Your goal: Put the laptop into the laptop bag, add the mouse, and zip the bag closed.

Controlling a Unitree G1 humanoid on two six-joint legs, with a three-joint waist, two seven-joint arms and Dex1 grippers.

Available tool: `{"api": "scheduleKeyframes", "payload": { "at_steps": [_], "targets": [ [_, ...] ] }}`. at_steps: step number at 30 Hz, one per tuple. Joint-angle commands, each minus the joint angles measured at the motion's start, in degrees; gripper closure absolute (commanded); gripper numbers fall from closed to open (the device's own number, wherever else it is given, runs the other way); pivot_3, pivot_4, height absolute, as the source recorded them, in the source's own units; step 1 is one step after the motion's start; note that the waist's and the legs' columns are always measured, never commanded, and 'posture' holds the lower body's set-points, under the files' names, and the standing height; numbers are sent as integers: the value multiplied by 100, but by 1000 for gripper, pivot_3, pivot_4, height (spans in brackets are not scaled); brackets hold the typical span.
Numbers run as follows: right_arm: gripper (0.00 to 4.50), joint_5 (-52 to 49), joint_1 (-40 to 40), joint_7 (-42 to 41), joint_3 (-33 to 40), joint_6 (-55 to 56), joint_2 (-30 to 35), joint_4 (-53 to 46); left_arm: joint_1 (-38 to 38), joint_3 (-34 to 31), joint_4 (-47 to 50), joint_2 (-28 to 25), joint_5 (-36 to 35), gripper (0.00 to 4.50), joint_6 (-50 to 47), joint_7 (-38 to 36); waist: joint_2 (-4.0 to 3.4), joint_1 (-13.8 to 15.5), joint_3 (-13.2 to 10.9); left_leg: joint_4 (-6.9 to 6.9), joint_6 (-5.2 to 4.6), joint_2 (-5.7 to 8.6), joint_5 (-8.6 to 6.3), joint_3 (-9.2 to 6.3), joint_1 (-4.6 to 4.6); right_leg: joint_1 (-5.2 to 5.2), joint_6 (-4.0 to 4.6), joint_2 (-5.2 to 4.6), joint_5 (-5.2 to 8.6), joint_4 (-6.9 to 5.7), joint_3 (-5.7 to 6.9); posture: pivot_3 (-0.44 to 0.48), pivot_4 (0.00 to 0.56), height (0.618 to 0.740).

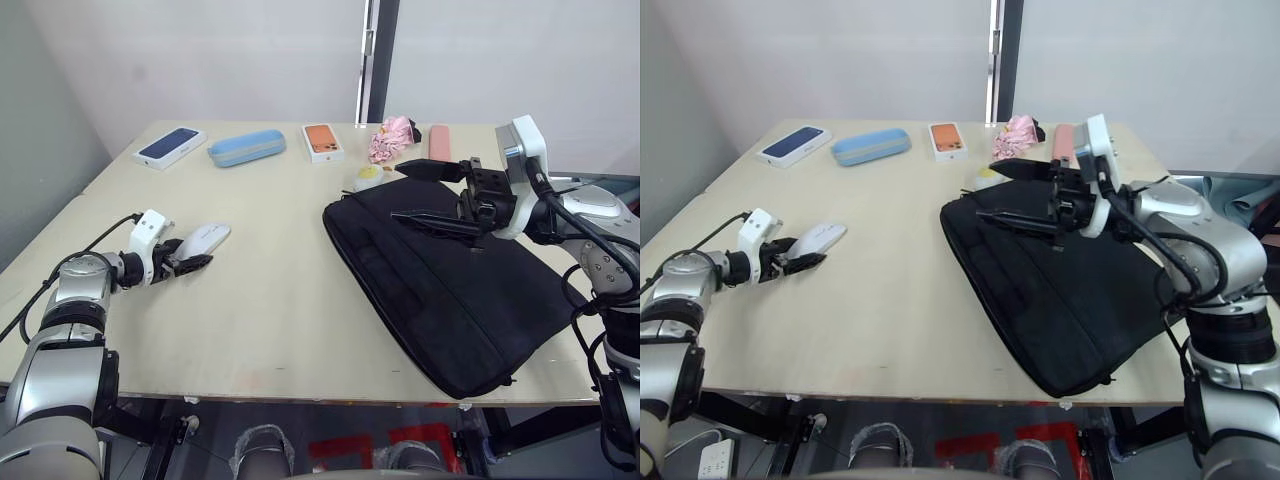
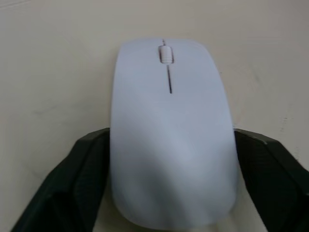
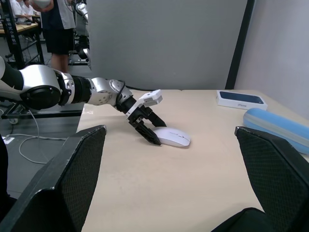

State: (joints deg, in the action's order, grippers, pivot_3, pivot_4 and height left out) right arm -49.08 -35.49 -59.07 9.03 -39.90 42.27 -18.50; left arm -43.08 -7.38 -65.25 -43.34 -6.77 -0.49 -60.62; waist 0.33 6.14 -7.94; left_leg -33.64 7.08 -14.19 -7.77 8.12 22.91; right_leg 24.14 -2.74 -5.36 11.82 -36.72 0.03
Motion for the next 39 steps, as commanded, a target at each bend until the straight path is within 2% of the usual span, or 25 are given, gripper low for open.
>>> {"api": "scheduleKeyframes", "payload": {
  "at_steps": [1,7,11,17,20,25,30,34,39],
  "targets": [
    [0,16,-20,0,125,134,90,-127,-119,-46,-22,-47,12,1708,45,-57,0,0,0,1,0,0,0,0,0,0,0,0,0,1,0,0,150,740],
    [0,92,11,11,66,192,77,-151,-124,-165,125,-113,-128,1707,98,-261,0,0,0,2,1,0,0,0,0,0,0,0,0,2,0,0,150,740],
    [0,678,140,226,-102,514,107,-254,-38,-331,469,-154,-334,1707,228,-544,0,3,0,5,2,0,0,-1,1,0,0,0,0,4,2,0,150,740],
    [0,1529,319,200,-829,608,371,-265,690,-391,2009,-322,-687,1707,-87,-1120,-1,-28,-1,24,5,-1,-1,4,1,2,-1,1,0,21,1,0,150,740],
    [0,1790,269,264,-1207,430,342,-162,1177,-447,3307,-406,-1022,1707,-669,-1268,-3,-43,-2,37,11,-3,1,4,2,8,-3,4,2,27,5,0,150,740],
    [0,2209,488,389,-1694,508,231,-394,2134,-520,5425,-466,-1566,1707,-1645,-1122,-4,-54,-3,49,12,-3,0,9,5,15,-5,5,4,39,3,0,150,740],
    [0,2770,551,617,-2163,640,26,-382,2998,-412,6794,-363,-1724,1707,-2010,-779,-5,-71,-4,62,12,-2,0,14,7,17,-6,5,5,53,2,0,150,740],
    [0,3129,587,853,-2478,571,-177,-451,3419,-385,7431,-325,-1853,1707,-2248,-597,-6,-92,-4,64,13,-3,0,15,3,18,-7,7,5,51,-1,0,150,740],
    [0,3946,673,1211,-3041,810,-380,-331,3658,-417,7610,-349,-1896,1707,-2263,-493,-6,-95,-4,64,13,-3,0,16,2,18,-8,8,6,52,-3,0,150,740]
  ]
}}
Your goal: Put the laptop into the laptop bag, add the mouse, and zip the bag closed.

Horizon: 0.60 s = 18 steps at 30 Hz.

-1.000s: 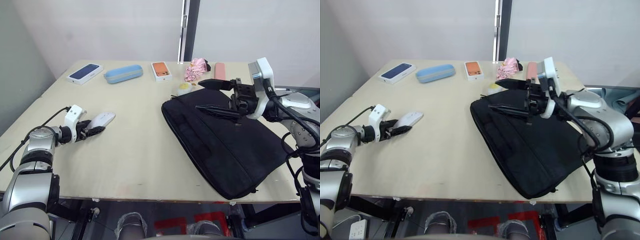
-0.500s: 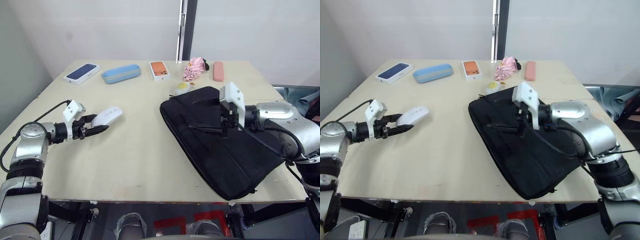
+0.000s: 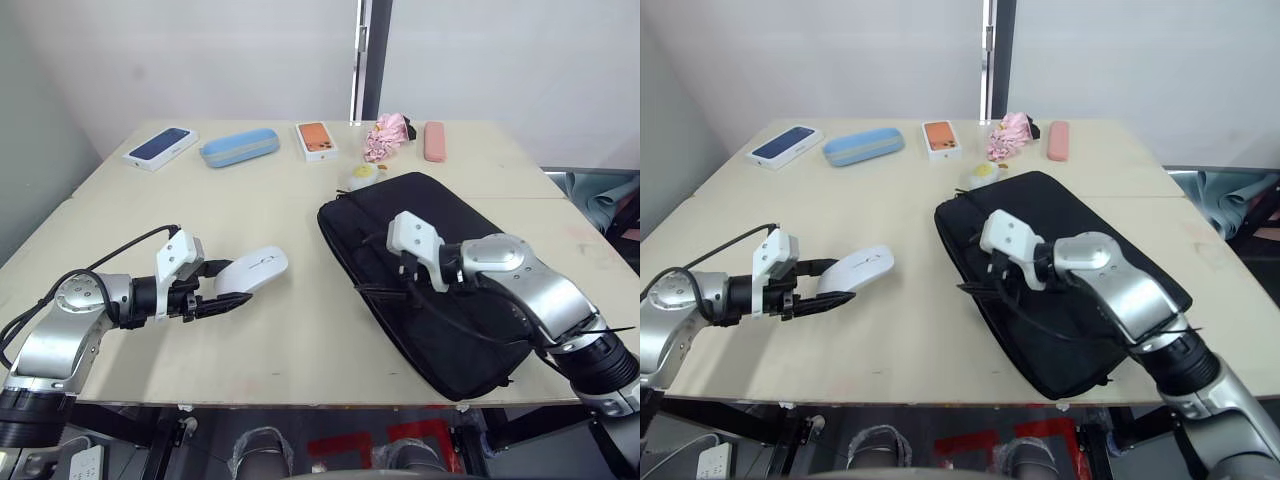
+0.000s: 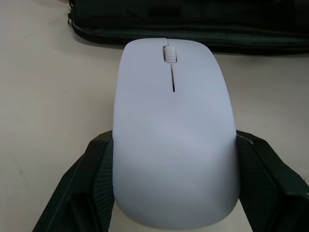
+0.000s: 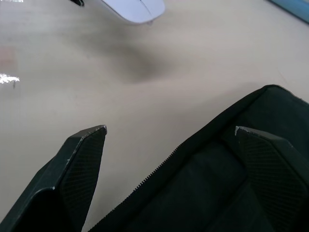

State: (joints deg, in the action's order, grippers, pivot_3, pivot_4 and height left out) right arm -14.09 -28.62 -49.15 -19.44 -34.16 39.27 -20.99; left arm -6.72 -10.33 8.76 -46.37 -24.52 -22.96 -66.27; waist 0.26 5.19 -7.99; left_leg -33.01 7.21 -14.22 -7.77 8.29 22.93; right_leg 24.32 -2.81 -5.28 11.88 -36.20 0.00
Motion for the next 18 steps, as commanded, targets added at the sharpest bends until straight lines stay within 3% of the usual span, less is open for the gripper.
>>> {"api": "scheduleKeyframes", "payload": {
  "at_steps": [1,8,14,18],
  "targets": [
    [0,620,-20,292,-295,297,-123,0,25,-115,219,-39,-139,1707,-38,102,0,2,0,0,0,0,0,0,0,0,0,0,0,0,-1,0,150,740],
    [0,1423,-64,511,-671,504,-337,455,37,40,309,77,-175,1707,-65,267,0,-5,0,-1,1,1,0,1,0,0,-2,0,-1,-1,-3,0,150,740],
    [0,1268,232,626,-354,-402,-564,563,38,62,330,94,-187,1707,-78,279,1,-10,1,0,2,0,1,0,-1,0,-3,2,-2,-1,-3,0,150,740],
    [1119,1266,324,671,-247,-496,-611,594,-7,94,292,115,-174,1707,-63,293,1,17,2,-4,2,1,1,-1,-6,-8,-3,0,-2,-2,-2,0,150,740]
  ]
}}
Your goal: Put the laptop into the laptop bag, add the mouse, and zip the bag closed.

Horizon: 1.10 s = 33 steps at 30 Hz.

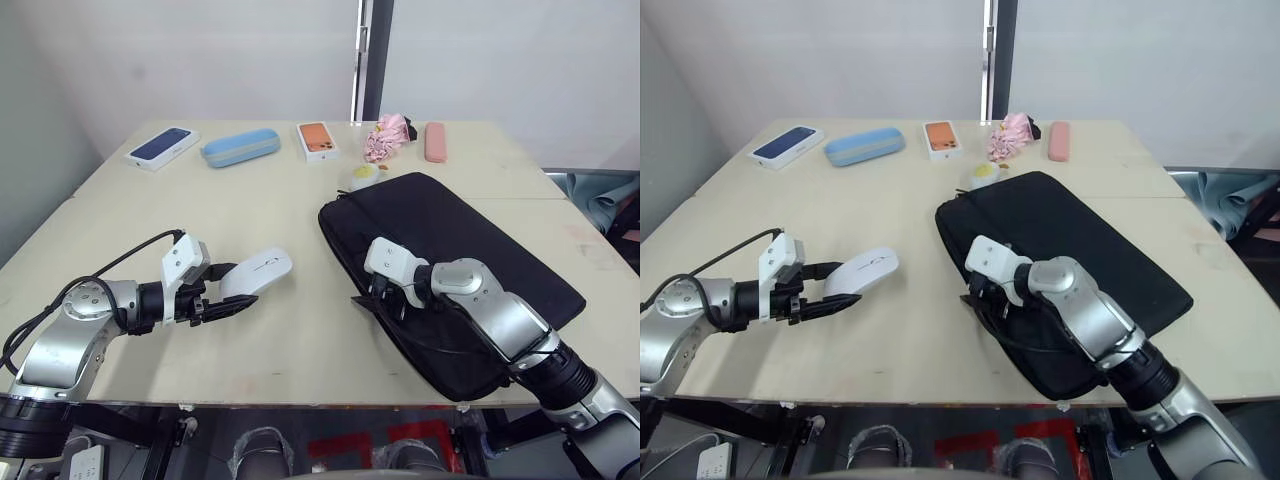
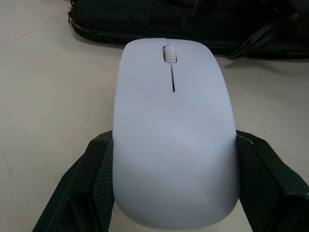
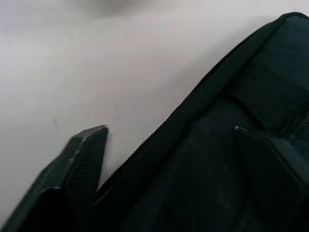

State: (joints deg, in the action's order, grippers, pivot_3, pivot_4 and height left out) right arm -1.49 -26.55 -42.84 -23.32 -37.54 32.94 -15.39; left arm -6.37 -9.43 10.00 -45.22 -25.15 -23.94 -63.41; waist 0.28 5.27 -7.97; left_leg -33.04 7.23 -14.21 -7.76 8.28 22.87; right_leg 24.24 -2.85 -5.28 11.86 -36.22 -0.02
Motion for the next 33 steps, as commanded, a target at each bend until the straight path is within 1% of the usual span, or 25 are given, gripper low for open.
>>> {"api": "scheduleKeyframes", "payload": {
  "at_steps": [1,2,5,7,10,20,24,28,33],
  "targets": [
    [1411,20,132,44,148,-148,36,55,-57,13,164,4,-112,1707,33,8,0,14,1,-1,0,1,0,0,-3,-3,0,-1,0,-1,0,0,150,740],
    [1829,28,147,42,153,-141,51,66,-69,21,159,6,-115,1707,32,8,0,15,1,-2,0,1,0,0,-5,-7,0,-1,0,-1,0,0,150,740],
    [2773,7,186,46,191,-181,61,67,-99,38,140,7,-122,1707,34,8,0,13,1,-4,0,1,0,-1,-10,-13,-1,-1,-1,-1,0,0,150,740],
    [3499,-45,208,23,219,-237,54,50,-120,43,115,4,-118,1707,38,2,0,12,2,-4,0,1,0,-1,-13,-15,-2,-1,-1,-1,0,0,150,740],
    [4471,-179,230,23,304,-426,-13,-12,-159,38,59,-4,-116,1707,53,-17,0,13,3,-4,0,1,0,-2,-14,-18,-2,-1,-1,0,1,0,150,740],
    [4471,-277,155,35,440,-461,-17,90,-163,36,68,29,-145,1707,46,-12,0,15,3,-6,0,2,0,-3,-14,-19,-2,-2,-2,0,1,0,150,740],
    [4471,-764,50,-61,775,-778,-225,-118,-147,19,90,36,-174,1707,29,-2,0,12,2,-6,0,2,0,-4,-14,-19,-2,-2,-2,-2,1,0,150,740],
    [4471,-1422,-172,-148,1216,-1378,-473,-410,-161,38,100,33,-209,1707,33,-9,-2,-5,1,-6,0,1,0,-3,-13,-16,-3,-1,-2,-4,1,0,150,740],
    [4471,-2062,-551,-209,1714,-1923,-506,-435,-181,119,108,6,-191,1707,83,-41,-4,-30,1,-5,0,0,0,-2,-14,-12,-2,0,-2,-8,0,0,150,740]
  ]
}}
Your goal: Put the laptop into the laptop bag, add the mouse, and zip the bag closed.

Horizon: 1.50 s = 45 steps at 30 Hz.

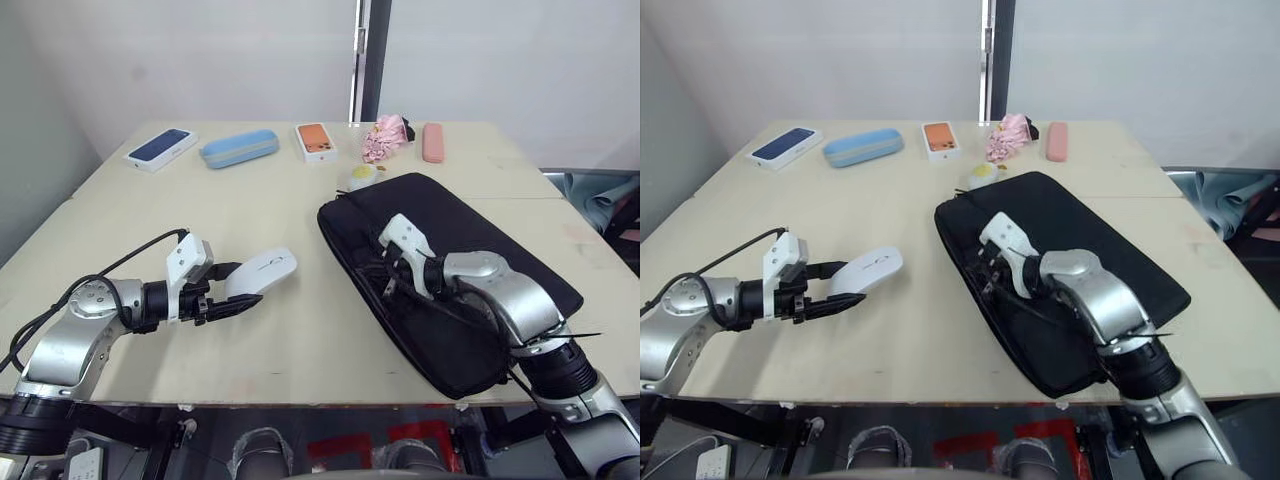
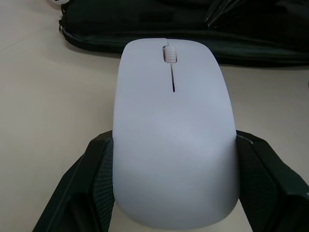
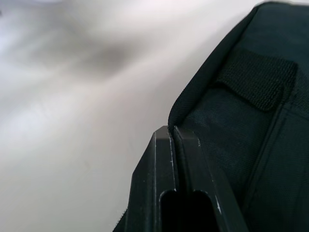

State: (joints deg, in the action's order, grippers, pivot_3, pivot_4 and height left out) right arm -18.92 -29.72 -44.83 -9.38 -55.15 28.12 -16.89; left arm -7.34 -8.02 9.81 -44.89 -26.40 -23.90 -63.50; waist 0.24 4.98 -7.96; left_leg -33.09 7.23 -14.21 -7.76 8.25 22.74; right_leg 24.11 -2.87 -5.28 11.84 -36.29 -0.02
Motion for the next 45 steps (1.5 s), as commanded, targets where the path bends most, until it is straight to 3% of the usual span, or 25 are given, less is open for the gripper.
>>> {"api": "scheduleKeyframes", "payload": {
  "at_steps": [1,14,22,32,45],
  "targets": [
    [4471,-427,-302,-31,403,-239,6,-270,-87,-19,125,-27,-74,1707,77,-31,0,-2,0,0,0,0,0,0,0,0,0,0,0,-1,0,0,150,740],
    [4471,-1904,-1263,355,1901,-1436,-252,389,-315,345,178,165,76,1707,237,40,-1,15,-1,-1,2,0,2,2,3,5,0,1,0,-3,0,0,150,740],
    [4471,-2602,-1984,748,2626,-2001,-445,825,-959,817,12,607,254,1707,143,338,-6,35,-4,-2,4,0,5,2,13,18,0,2,-1,-11,-1,0,150,740],
    [4471,-3225,-1886,1087,2640,-2376,-654,461,-2218,1734,-976,1571,875,1707,26,828,-9,53,-6,-2,8,1,9,3,22,26,-2,1,-2,-16,-2,0,150,740],
    [4471,-3526,-1875,1575,2699,-2352,-800,431,-2958,2262,-2133,2444,1392,1707,291,845,-10,86,-6,-5,29,2,23,1,31,34,-4,0,-3,-21,-1,0,150,740]
  ]
}}
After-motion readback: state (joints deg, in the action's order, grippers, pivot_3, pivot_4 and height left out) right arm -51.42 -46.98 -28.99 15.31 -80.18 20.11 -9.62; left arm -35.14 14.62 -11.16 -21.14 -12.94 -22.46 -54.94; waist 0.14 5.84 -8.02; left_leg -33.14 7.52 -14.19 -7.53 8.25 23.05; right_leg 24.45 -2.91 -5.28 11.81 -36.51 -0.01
